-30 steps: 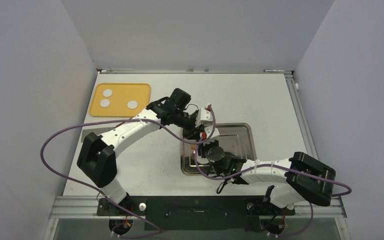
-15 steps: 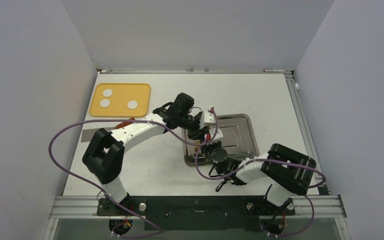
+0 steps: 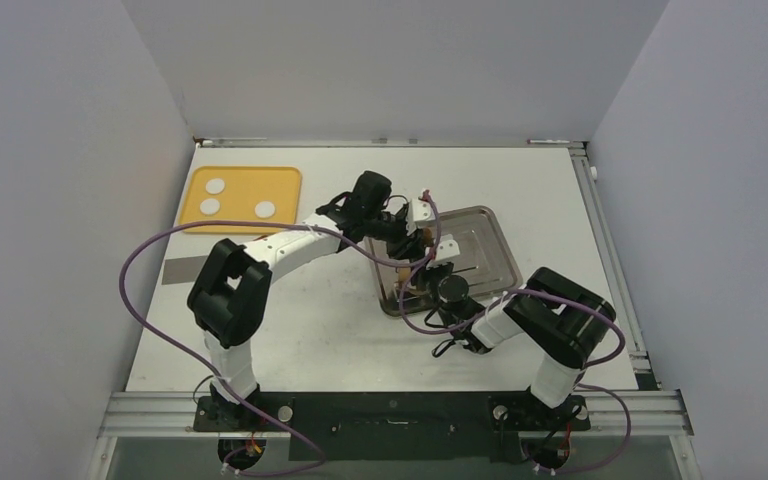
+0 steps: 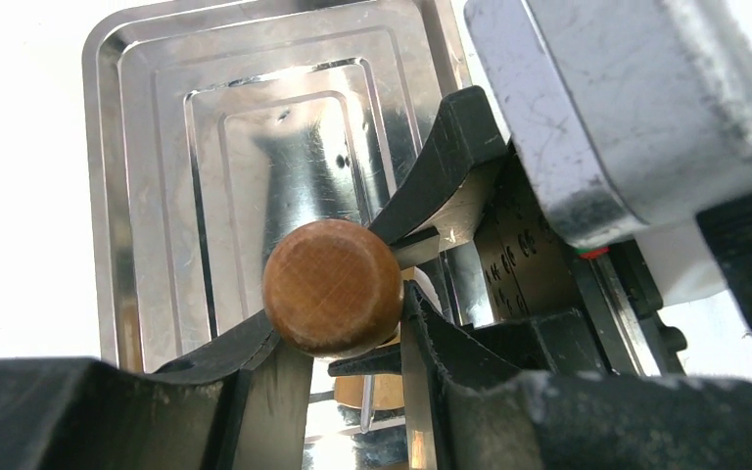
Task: Roll out the dumpling wrappers from the dough
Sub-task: Flatten out the dough on the work surface.
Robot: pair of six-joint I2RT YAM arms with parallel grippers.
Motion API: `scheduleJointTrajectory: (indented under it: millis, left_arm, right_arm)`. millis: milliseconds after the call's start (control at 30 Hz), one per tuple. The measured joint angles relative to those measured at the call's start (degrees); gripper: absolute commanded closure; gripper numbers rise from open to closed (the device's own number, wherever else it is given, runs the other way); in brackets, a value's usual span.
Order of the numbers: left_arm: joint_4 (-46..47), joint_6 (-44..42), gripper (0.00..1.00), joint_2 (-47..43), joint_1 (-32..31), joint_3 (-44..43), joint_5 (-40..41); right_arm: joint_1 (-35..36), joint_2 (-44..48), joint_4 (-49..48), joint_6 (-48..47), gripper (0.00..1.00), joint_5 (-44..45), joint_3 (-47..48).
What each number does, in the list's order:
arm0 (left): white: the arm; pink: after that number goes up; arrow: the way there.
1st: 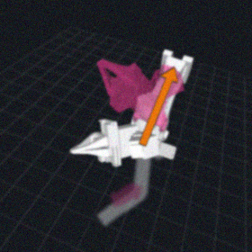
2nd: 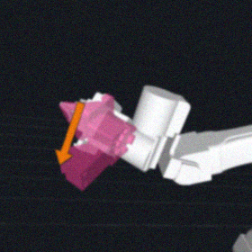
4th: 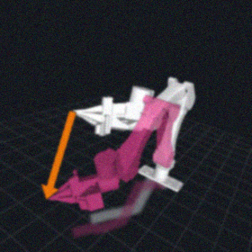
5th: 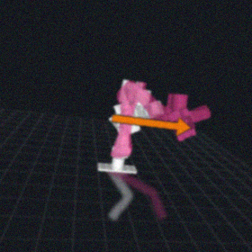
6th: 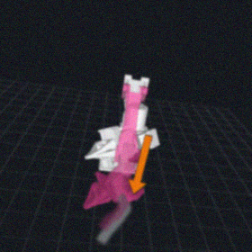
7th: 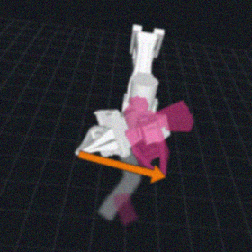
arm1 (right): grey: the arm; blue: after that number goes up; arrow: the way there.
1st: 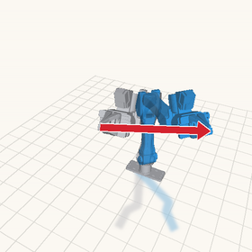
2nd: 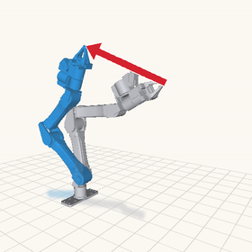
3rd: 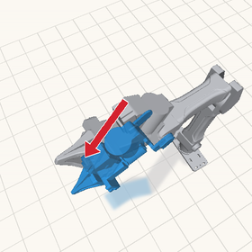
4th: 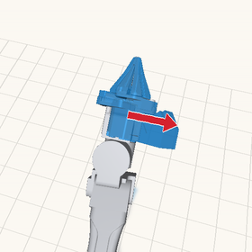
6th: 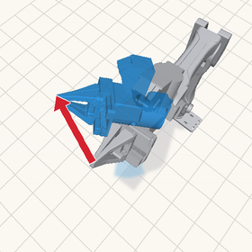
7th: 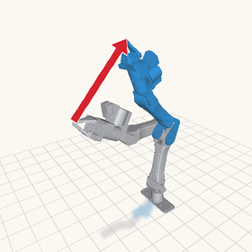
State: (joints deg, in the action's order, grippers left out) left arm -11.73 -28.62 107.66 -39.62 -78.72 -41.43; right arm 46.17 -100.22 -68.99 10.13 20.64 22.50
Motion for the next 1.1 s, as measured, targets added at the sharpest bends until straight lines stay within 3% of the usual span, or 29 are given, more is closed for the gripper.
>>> scheduleJointTrajectory:
  millis: [467,1100]
  left_arm:
    - [5.2,-1.9,1.00,-5.8,-0.3,10.3,-2.0]
    - [0.0,-2.9,1.00,-7.6,-1.5,10.6,-4.5]
  right_arm:
    - [9.4,1.5,4.9,-1.0,0.92,12.6,0.1]
    - [14.2,10.3,19.7,6.0,0.92,14.8,-0.5]
